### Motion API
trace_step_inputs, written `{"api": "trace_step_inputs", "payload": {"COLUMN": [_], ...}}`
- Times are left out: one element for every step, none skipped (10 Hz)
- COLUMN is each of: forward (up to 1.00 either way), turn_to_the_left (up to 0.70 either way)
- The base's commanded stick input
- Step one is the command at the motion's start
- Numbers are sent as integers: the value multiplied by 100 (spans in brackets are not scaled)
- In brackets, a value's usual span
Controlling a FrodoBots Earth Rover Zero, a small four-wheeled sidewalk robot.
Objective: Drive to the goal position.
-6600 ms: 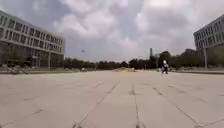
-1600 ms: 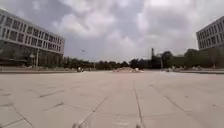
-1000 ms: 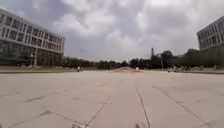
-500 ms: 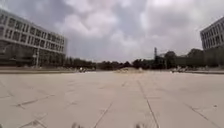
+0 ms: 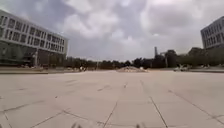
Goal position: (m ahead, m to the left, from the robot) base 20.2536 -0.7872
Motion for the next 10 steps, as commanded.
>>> {"api": "trace_step_inputs", "payload": {"forward": [0, 0, 0, 0, 0, 15, 38, 70, 70, 70], "turn_to_the_left": [0, 0, 0, 0, 0, 0, 0, 0, 0, 0]}}
